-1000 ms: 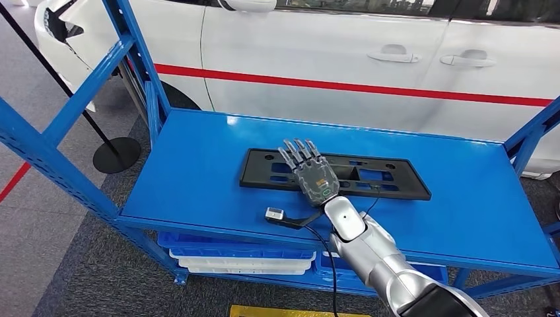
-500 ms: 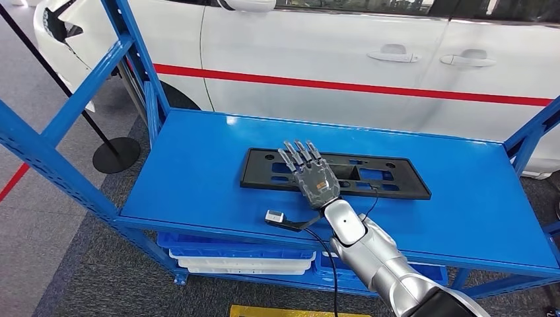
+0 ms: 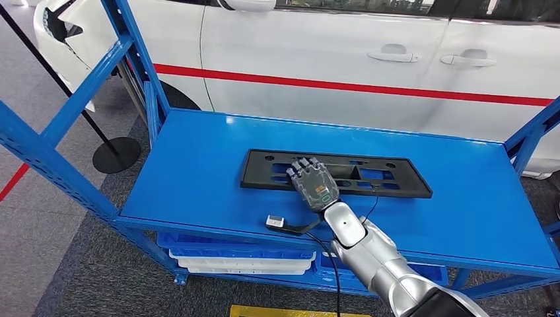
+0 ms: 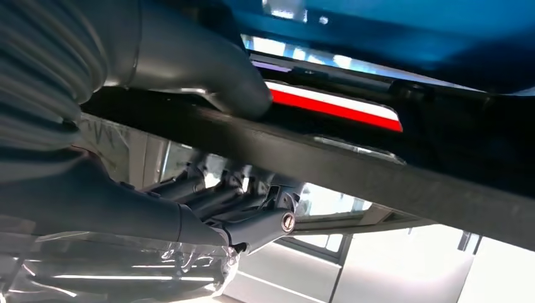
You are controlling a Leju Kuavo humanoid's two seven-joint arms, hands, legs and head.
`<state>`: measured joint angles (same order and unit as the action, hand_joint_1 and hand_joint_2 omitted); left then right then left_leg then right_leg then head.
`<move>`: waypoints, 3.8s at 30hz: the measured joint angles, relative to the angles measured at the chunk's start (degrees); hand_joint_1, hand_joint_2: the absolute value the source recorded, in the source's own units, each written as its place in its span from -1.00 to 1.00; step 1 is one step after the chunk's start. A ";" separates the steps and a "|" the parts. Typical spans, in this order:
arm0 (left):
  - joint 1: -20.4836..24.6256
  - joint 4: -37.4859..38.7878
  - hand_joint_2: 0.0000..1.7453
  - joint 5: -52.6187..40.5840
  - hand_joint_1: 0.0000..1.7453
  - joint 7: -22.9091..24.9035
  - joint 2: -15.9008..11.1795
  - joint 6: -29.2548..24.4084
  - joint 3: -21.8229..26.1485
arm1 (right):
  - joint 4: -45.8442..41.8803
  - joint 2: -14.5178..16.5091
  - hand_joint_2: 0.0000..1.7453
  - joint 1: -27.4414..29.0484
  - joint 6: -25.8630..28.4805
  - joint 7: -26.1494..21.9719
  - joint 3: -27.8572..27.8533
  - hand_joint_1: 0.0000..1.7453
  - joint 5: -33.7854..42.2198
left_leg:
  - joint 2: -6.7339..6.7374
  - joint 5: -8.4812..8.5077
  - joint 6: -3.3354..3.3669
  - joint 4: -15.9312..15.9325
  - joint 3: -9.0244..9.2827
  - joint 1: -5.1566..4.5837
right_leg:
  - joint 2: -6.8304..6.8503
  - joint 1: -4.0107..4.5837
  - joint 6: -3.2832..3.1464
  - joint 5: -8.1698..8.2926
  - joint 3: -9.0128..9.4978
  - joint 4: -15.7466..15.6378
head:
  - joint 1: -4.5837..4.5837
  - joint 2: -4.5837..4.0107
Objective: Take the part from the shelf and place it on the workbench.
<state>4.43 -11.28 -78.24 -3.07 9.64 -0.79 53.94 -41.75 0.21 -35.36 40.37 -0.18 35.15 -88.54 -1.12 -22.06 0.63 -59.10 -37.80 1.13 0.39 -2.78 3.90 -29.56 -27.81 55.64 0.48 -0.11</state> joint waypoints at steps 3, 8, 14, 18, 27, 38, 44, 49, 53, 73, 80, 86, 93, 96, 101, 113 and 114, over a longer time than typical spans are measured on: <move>0.01 0.00 -1.00 0.05 -1.00 -0.31 0.00 -0.01 0.00 | 0.00 0.44 1.00 -0.02 0.00 -0.28 0.00 1.00 -0.01 | 0.01 -0.01 0.00 0.00 0.00 0.00 | -0.01 0.00 0.00 -0.01 0.00 0.00 | 0.00 0.00; 0.02 0.00 -1.00 0.05 -1.00 -0.58 0.00 -0.09 0.00 | 0.04 0.88 1.00 -0.05 0.00 -1.07 0.00 1.00 -0.02 | 0.02 -0.01 0.00 0.00 0.01 0.00 | -0.01 0.01 -0.01 -0.01 0.01 0.00 | 0.00 0.00; 0.01 0.00 -1.00 -0.10 -1.00 -0.72 0.00 -0.13 0.00 | -0.68 0.98 1.00 0.06 0.02 -0.85 -0.05 1.00 0.00 | 0.02 -0.01 0.00 0.00 0.01 0.01 | -0.01 0.01 -0.01 -0.01 0.00 0.00 | 0.00 0.00; 0.00 0.00 -1.00 -0.65 -1.00 -0.79 0.00 -0.43 -0.03 | -5.32 0.98 1.00 1.05 0.01 -3.55 -1.60 1.00 2.46 | 0.03 0.00 0.00 0.00 0.01 0.00 | -0.03 0.01 0.00 0.00 0.00 0.00 | 0.00 0.00; 0.01 0.00 -1.00 -1.79 -1.00 -1.07 0.02 -2.01 -0.59 | -27.64 3.71 1.00 -1.32 -2.60 -28.52 -19.43 1.00 51.08 | -0.03 0.01 0.02 0.00 -0.03 -0.03 | -0.04 -0.01 -0.01 -0.01 -0.02 0.04 | 0.00 0.00; 0.99 0.00 -1.00 -1.63 -1.00 -2.58 0.14 -2.57 -1.04 | -41.99 3.46 1.00 -10.12 -9.07 -25.57 -23.29 1.00 67.98 | 0.26 -0.01 0.01 -0.01 -0.01 -0.04 | -0.34 -0.02 0.08 0.06 -0.11 0.04 | 0.00 0.00; 1.19 0.00 -1.00 2.99 -1.00 -7.80 0.25 -3.17 -0.49 | -44.53 3.43 1.00 -10.61 -11.59 -25.12 -24.57 1.00 77.30 | 0.25 -0.01 0.02 -0.01 -0.02 -0.04 | -0.32 -0.02 0.08 0.06 -0.13 0.04 | 0.00 0.00; 1.52 0.00 0.00 15.80 -1.00 -22.75 0.33 7.42 6.04 | -45.56 3.20 1.00 -12.59 -20.49 -22.19 -29.98 1.00 104.66 | 0.23 -0.01 0.02 -0.01 -0.02 -0.05 | -0.32 -0.02 0.08 0.06 -0.08 0.04 | 0.00 0.00; 1.21 0.00 1.00 16.77 -1.00 -26.04 0.25 10.73 8.85 | -44.24 3.51 1.00 -12.58 -27.18 -20.09 -34.70 1.00 118.18 | 0.21 -0.01 0.02 -0.01 -0.02 -0.06 | -0.31 -0.02 0.08 0.06 -0.07 0.04 | 0.00 0.00; 1.28 0.00 1.00 13.70 -1.00 -8.72 0.33 6.04 10.56 | -43.36 5.55 1.00 -11.11 -32.95 -21.47 -37.13 1.00 124.57 | 0.55 -0.09 1.46 0.55 0.56 -0.35 | -0.40 -0.40 0.81 -1.93 -0.65 2.17 | 0.00 0.00; 1.40 0.00 1.00 13.21 -1.00 -7.39 0.42 6.30 10.56 | -43.34 5.28 1.00 -9.13 -33.66 -22.53 -37.10 1.00 123.97 | 0.62 -0.02 1.87 0.46 0.66 -1.12 | -0.39 0.73 -0.91 -2.65 -7.67 12.80 | 0.00 0.00; 1.47 0.00 1.00 12.91 -1.00 -6.67 0.61 6.53 10.56 | -43.38 5.28 1.00 -9.07 -33.71 -23.06 -37.01 1.00 123.25 | 0.59 0.78 0.18 0.28 0.22 -1.40 | -0.37 1.68 -2.86 2.23 -4.09 2.83 | 0.01 0.00; 1.50 0.00 1.00 12.43 -1.00 -6.16 0.59 6.58 10.52 | -43.56 5.32 1.00 -9.11 -33.12 -23.29 -36.77 1.00 122.19 | 0.72 -9.97 -1.82 -14.95 -3.83 -0.48 | 0.03 1.30 -4.15 5.29 -6.87 2.05 | 0.02 0.00; 1.60 0.00 1.00 12.22 -1.00 -6.01 0.59 6.50 10.49 | -43.78 5.32 1.00 -9.08 -32.63 -23.29 -36.76 1.00 121.71 | 0.75 -7.08 -2.30 -8.47 2.08 0.00 | 0.04 1.02 -3.54 6.21 -8.35 2.51 | 0.02 0.00; 1.85 0.00 1.00 11.93 -1.00 -5.77 0.59 6.40 10.36 | -44.63 5.22 1.00 -9.31 -32.20 -23.29 -36.58 1.00 121.15 | 0.51 -6.02 -0.96 0.26 7.02 -0.43 | -0.04 1.09 -1.67 7.79 -9.49 2.84 | 0.01 0.00; 1.95 0.01 1.00 11.82 -1.00 -5.63 0.79 6.44 10.33 | -44.80 4.71 1.00 -9.34 -31.87 -23.34 -36.34 1.00 121.07 | 0.86 -0.37 1.76 0.47 0.86 -1.94 | -0.29 2.66 -3.62 0.98 -4.14 6.46 | 0.01 0.00; 1.96 0.02 1.00 11.72 -1.00 -5.63 0.87 6.51 10.33 | -44.92 4.70 1.00 -9.36 -31.89 -23.43 -36.29 1.00 120.96 | 0.86 0.09 1.50 0.53 0.64 -1.92 | -0.29 2.98 -4.02 0.98 -2.63 3.90 | 0.01 0.00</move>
<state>6.39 -11.26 -66.52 -8.70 10.51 5.73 64.27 -86.66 4.91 -44.72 8.47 -23.61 -1.14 32.41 -0.26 -21.97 2.13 -58.58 -37.16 -0.78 0.10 0.21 -0.13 -28.58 -30.44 59.54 0.49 -0.11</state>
